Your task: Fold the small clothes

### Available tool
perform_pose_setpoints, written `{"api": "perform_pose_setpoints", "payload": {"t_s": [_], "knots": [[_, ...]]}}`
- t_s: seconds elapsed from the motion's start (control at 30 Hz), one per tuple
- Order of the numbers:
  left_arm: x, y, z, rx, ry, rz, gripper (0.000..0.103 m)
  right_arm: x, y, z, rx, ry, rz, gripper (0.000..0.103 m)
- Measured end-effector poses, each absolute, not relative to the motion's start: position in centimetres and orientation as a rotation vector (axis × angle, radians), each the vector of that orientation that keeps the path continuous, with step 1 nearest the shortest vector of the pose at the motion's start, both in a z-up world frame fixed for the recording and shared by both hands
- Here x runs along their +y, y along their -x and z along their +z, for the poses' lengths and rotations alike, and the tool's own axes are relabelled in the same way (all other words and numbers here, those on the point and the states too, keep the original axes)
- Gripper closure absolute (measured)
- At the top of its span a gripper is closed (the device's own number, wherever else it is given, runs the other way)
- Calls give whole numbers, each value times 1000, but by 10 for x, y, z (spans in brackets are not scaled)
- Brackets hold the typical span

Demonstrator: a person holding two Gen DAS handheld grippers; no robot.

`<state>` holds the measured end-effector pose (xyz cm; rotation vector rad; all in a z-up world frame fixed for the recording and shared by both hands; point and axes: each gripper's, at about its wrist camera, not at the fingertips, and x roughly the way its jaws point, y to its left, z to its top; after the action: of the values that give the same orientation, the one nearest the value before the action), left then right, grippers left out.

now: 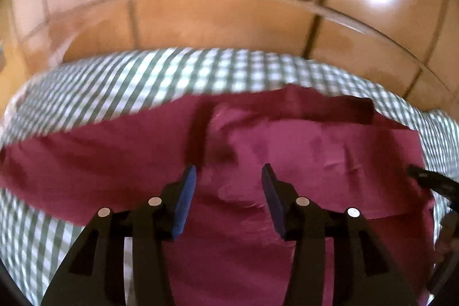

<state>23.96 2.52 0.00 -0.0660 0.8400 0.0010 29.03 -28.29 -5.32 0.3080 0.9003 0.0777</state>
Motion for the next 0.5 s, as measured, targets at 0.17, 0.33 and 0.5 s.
{"api": "perform_pose_setpoints", "payload": {"t_s": [0.17,0.33,0.5], "knots": [[-6,-288,-39,1036,-38,33,55,-276,-281,-64,818,-185,75,35],[1,-285,-39,1006,-1,70,50,-277,-279,-67,789,-177,78,34],[36,-251,-25,971,96,118,43,-270,-259,-47,778,-143,32,17]]}}
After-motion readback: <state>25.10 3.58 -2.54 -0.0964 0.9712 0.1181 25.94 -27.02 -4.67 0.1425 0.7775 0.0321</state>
